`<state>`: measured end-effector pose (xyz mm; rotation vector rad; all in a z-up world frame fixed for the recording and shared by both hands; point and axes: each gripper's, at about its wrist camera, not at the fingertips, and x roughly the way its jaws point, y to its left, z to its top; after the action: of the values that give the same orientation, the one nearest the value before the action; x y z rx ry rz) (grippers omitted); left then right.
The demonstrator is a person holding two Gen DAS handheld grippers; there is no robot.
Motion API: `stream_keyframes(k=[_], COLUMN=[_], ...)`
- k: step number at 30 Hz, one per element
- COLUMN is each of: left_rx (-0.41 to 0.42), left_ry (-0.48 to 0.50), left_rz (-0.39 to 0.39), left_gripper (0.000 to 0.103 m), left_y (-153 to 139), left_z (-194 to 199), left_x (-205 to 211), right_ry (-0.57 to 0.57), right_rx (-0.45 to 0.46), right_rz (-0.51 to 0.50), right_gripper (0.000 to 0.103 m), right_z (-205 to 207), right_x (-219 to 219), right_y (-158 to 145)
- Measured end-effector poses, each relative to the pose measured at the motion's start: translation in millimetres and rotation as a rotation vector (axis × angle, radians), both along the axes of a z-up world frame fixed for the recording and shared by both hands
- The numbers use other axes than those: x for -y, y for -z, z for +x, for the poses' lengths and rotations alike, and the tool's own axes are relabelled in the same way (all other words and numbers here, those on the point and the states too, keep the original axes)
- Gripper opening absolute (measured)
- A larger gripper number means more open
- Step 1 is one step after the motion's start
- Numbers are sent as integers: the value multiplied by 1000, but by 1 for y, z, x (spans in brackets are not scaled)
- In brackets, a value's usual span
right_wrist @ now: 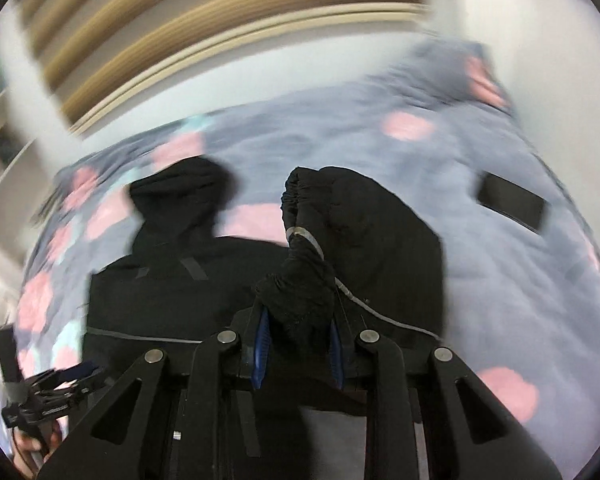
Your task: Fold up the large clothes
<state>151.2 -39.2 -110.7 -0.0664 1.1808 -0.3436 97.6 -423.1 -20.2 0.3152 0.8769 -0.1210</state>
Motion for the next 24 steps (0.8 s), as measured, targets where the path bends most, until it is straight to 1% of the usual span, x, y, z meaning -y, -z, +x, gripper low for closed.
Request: stream_keyframes(k=[3, 5, 7, 9, 11, 12, 13, 15, 17, 18, 19, 20, 21, 22, 23, 24], left_rx=[2, -2, -9, -18, -26, -29, -33, -40, -50, -58, -67, -77, -86, -93, -102, -107], left_ry=[-49, -89, -137, -185, -232, -246, -266, -290, -309, -320, -330, -340, -350, -354, -360, -359], left_rz=[-2, 1, -4, -9, -13, -14, -13, -4, 6, 11, 11, 8, 2, -4, -10, -12], left_gripper=[65, 65, 65, 65, 65, 65, 65, 65, 65, 65, 65, 65, 65, 65, 65, 65], left_y=[2, 7, 12, 18, 23, 25, 28, 34, 41, 45, 49, 53, 56, 57, 61, 63], left_z=[5, 11, 16, 20, 22, 22, 24, 24, 25, 26, 27, 29, 30, 32, 35, 38], left_x=[-39, -63, -86, -106, -125, -132, -142, -153, -163, -168, -173, -177, -180, -182, -183, -184], right_ry=[-124, -192, -268, -363, -431, -475, -498, -551, -579, -593, -599, -605, -610, -611, -610, -618], right_rx=[-2, -11, -25, -50, -72, -98, -119, -172, -217, -254, -274, -309, -342, -366, -402, -419], right_rz=[-1, 12, 22, 36, 44, 52, 57, 77, 49, 29, 25, 20, 22, 26, 31, 48], right_gripper=[27, 27, 27, 27, 27, 27, 27, 27, 27, 27, 27, 29, 36, 38, 42, 49], right_z=[29, 43, 61, 81, 95, 107, 113, 129, 142, 149, 153, 158, 161, 163, 166, 169], right_x=[-71, -109, -153, -204, -242, -268, -284, -316, -342, -357, -362, -370, -374, -375, -377, -375], right_y=[-7, -5, 2, 16, 29, 43, 52, 80, 107, 126, 137, 154, 168, 175, 188, 194])
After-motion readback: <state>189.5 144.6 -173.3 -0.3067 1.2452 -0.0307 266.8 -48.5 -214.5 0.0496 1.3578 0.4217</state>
